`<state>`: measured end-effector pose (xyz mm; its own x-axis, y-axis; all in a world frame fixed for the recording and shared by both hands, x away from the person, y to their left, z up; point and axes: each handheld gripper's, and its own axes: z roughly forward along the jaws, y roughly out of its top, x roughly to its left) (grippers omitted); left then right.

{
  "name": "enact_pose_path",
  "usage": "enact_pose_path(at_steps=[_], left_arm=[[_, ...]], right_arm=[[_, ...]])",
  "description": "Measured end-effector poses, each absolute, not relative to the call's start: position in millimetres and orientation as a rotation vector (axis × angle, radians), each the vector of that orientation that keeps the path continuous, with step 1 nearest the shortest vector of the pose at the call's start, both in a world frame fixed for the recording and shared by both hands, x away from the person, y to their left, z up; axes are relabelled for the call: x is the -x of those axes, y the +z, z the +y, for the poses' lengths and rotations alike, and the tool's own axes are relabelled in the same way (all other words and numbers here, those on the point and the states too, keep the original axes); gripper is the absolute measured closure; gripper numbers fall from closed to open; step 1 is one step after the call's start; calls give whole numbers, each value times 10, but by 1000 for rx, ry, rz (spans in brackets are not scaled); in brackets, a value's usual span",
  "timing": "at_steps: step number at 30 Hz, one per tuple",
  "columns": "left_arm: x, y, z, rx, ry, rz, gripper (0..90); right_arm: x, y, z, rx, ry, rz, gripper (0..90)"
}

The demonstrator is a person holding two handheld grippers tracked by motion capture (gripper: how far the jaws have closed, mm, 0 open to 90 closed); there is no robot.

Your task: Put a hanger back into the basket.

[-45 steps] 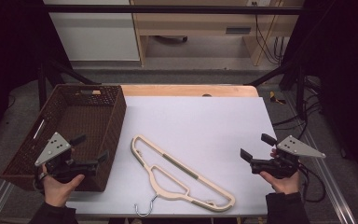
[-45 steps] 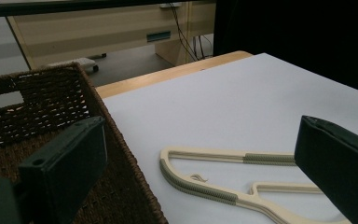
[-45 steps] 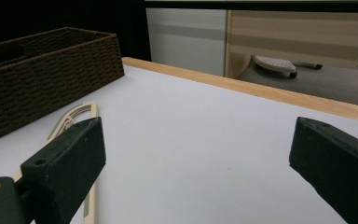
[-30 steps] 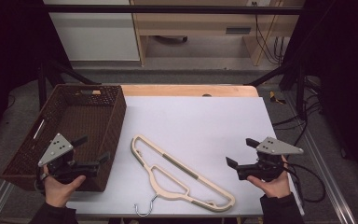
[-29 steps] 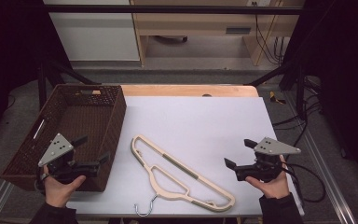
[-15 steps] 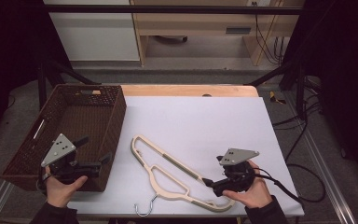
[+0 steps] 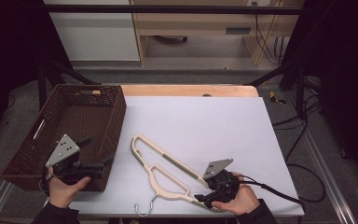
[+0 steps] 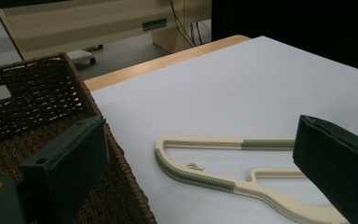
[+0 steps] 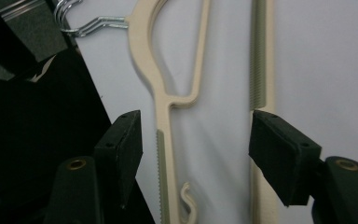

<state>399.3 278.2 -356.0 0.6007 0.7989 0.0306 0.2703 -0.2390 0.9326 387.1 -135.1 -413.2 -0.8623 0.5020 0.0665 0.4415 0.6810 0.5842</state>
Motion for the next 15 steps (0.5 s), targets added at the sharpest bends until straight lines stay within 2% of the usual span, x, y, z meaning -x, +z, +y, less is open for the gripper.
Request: enact_pose_path(at_steps=[2,7,15], left_arm=[[-3992,-3560,2775,-1795,637,868,29],[-3994,-3575,2754,-1803,633,866,30],[-3998,-3595,2708,-1819,627,858,30]], right_arm=[[-3869,-4157,-1334,-780,921,2809,364],[-3853,-4276,-1242,-768,873,2898,458],[-3851,-4415,-1170,-738,770,2972,533]])
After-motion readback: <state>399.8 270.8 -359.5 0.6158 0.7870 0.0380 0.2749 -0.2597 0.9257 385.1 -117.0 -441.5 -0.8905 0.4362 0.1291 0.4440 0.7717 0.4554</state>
